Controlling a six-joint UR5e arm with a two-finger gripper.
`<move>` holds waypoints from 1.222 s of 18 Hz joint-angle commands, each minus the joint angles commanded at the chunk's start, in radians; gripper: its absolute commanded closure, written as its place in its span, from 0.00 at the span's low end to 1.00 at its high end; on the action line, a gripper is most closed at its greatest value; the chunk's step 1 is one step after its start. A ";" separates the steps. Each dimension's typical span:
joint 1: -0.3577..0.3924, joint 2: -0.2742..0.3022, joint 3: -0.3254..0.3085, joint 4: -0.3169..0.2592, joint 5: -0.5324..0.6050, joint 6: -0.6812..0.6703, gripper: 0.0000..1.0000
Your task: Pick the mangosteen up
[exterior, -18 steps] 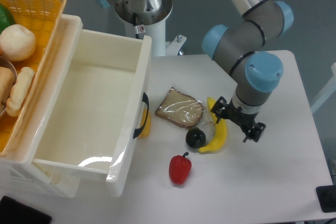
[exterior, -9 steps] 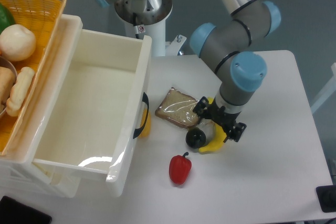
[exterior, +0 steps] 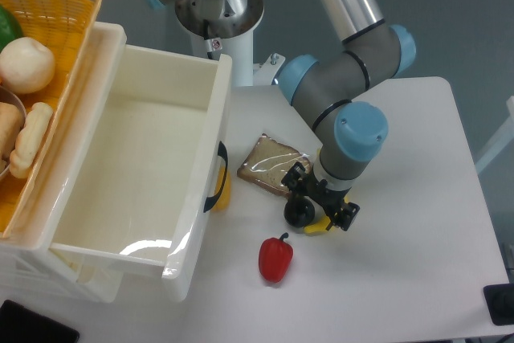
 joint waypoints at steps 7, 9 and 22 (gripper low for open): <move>-0.011 -0.005 -0.009 -0.003 0.002 0.002 0.00; -0.011 -0.005 -0.015 -0.003 0.020 0.002 0.00; -0.023 -0.006 -0.038 -0.005 0.048 -0.006 0.23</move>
